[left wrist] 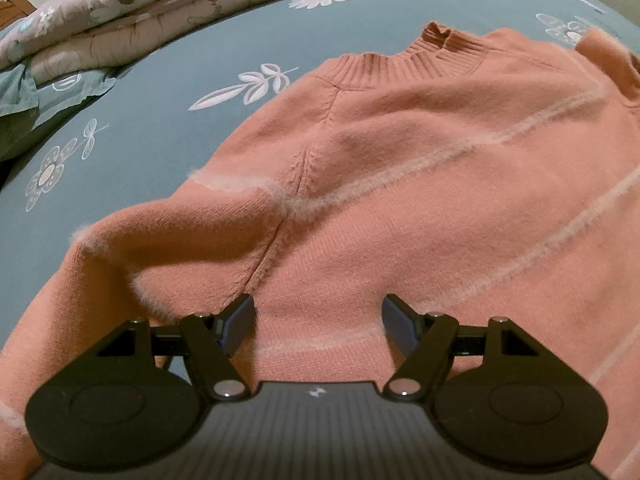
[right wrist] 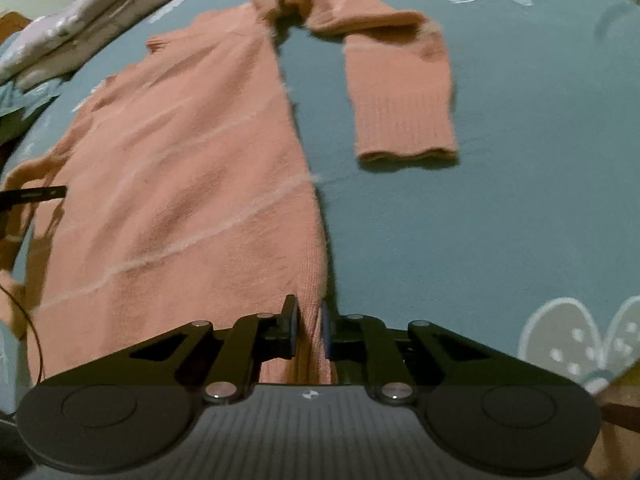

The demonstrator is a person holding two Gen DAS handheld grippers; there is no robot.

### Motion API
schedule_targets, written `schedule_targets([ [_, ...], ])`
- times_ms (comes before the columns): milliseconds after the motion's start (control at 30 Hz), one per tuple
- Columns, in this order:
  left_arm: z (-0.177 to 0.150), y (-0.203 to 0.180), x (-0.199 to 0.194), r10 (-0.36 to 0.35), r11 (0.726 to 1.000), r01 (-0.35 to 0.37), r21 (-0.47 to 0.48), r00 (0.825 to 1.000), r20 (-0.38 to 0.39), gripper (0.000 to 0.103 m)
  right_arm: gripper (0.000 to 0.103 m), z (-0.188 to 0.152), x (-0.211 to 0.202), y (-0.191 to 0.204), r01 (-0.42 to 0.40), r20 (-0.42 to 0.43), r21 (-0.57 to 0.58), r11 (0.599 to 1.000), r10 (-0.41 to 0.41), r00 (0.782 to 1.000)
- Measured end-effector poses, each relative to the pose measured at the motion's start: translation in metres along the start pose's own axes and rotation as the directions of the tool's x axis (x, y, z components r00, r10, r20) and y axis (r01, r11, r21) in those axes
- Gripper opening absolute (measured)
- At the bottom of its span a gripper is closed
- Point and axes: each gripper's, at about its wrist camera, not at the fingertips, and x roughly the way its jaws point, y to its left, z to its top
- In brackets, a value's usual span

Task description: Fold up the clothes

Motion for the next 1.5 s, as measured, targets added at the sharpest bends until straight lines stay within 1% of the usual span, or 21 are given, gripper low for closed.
schedule_targets([
  [67, -0.001, 0.0, 0.0, 0.003, 1.0, -0.003, -0.001, 1.0, 0.002, 0.073, 0.013, -0.003, 0.003, 0.0, 0.037, -0.016, -0.017, 0.999, -0.037, 0.999],
  [167, -0.001, -0.001, -0.001, 0.004, 1.0, -0.004, -0.001, 1.0, 0.004, 0.073, 0.014, -0.003, 0.005, -0.001, 0.041, -0.024, -0.013, 0.999, -0.041, 0.999],
  [267, 0.0, -0.003, -0.009, -0.01, 1.0, 0.01, -0.003, 1.0, 0.009, 0.068, 0.022, 0.002, 0.0, 0.003, 0.06, -0.026, -0.034, 0.998, -0.061, 0.998],
  [367, -0.001, -0.014, -0.036, -0.062, 0.998, 0.061, 0.02, 0.996, 0.069, 0.069, 0.023, 0.014, -0.018, 0.013, 0.054, 0.094, -0.09, 0.994, -0.046, 0.995],
  [433, -0.002, -0.028, -0.057, -0.133, 0.99, 0.126, 0.065, 0.982, 0.132, 0.07, 0.025, 0.029, -0.024, 0.025, 0.001, 0.18, -0.118, 0.993, 0.02, 0.983],
  [500, 0.0, -0.045, -0.068, -0.198, 0.977, 0.183, 0.106, 0.968, 0.154, 0.071, 0.033, 0.05, -0.017, 0.044, -0.061, 0.229, -0.171, 0.983, 0.1, 0.968],
  [533, 0.0, -0.057, -0.071, -0.233, 0.968, 0.213, 0.134, 0.959, 0.16, 0.072, 0.036, 0.059, -0.01, 0.053, -0.083, 0.248, -0.203, 0.976, 0.133, 0.96],
  [633, 0.0, -0.087, -0.062, -0.286, 0.949, 0.257, 0.184, 0.947, 0.148, 0.072, 0.036, 0.089, 0.023, 0.081, -0.153, 0.258, -0.26, 0.954, 0.221, 0.94],
  [733, 0.001, -0.102, -0.04, -0.279, 0.953, 0.259, 0.158, 0.953, 0.116, 0.072, 0.036, 0.113, 0.057, 0.103, -0.211, 0.26, -0.28, 0.937, 0.286, 0.922],
  [833, -0.003, -0.085, -0.024, -0.25, 0.967, 0.243, 0.078, 0.964, 0.087, 0.073, 0.036, 0.123, 0.081, 0.11, -0.138, 0.247, -0.289, 0.947, 0.213, 0.945],
  [900, -0.007, -0.069, -0.016, -0.241, 0.97, 0.24, 0.021, 0.968, 0.07, 0.075, 0.033, 0.122, 0.083, 0.094, -0.069, 0.257, -0.265, 0.962, 0.14, 0.956],
  [1000, -0.012, -0.042, -0.009, -0.215, 0.975, 0.218, -0.048, 0.975, 0.056, 0.077, 0.03, 0.119, 0.074, 0.058, -0.065, 0.293, -0.174, 0.983, 0.114, 0.949],
  [1033, -0.014, -0.035, -0.008, -0.227, 0.971, 0.231, -0.064, 0.972, 0.057, 0.078, 0.03, 0.119, 0.071, 0.048, -0.084, 0.295, -0.143, 0.986, 0.124, 0.947],
  [1100, -0.015, -0.031, -0.008, -0.221, 0.972, 0.224, -0.076, 0.974, 0.051, 0.078, 0.03, 0.118, 0.068, 0.04, -0.098, 0.292, -0.104, 0.99, 0.125, 0.948],
  [1133, -0.013, -0.032, -0.012, -0.203, 0.976, 0.206, -0.074, 0.978, 0.046, 0.077, 0.031, 0.118, 0.067, 0.041, -0.085, 0.289, -0.103, 0.991, 0.112, 0.951],
  [1167, -0.012, -0.035, -0.017, -0.185, 0.98, 0.188, -0.07, 0.982, 0.048, 0.073, 0.033, 0.118, 0.064, 0.045, -0.066, 0.285, -0.105, 0.992, 0.094, 0.954],
  [1200, -0.01, -0.039, -0.026, -0.175, 0.983, 0.179, -0.052, 0.982, 0.066, 0.073, 0.041, 0.116, 0.061, 0.052, -0.059, 0.284, -0.117, 0.991, 0.09, 0.955],
  [1233, -0.01, -0.043, -0.035, -0.182, 0.982, 0.185, -0.027, 0.98, 0.086, 0.073, 0.048, 0.114, 0.056, 0.06, -0.061, 0.284, -0.137, 0.989, 0.098, 0.954],
  [1333, -0.015, -0.056, -0.053, -0.246, 0.969, 0.244, 0.027, 0.963, 0.112, 0.074, 0.049, 0.103, 0.045, 0.087, -0.086, 0.282, -0.229, 0.97, 0.151, 0.948],
  [1433, -0.026, -0.066, -0.046, -0.261, 0.965, 0.259, 0.048, 0.963, 0.061, 0.074, 0.055, 0.097, 0.054, 0.113, -0.095, 0.239, -0.304, 0.948, 0.172, 0.955],
  [1500, -0.037, -0.062, -0.035, -0.257, 0.966, 0.256, 0.02, 0.966, 0.02, 0.074, 0.055, 0.092, 0.064, 0.122, -0.09, 0.198, -0.323, 0.942, 0.16, 0.967],
])
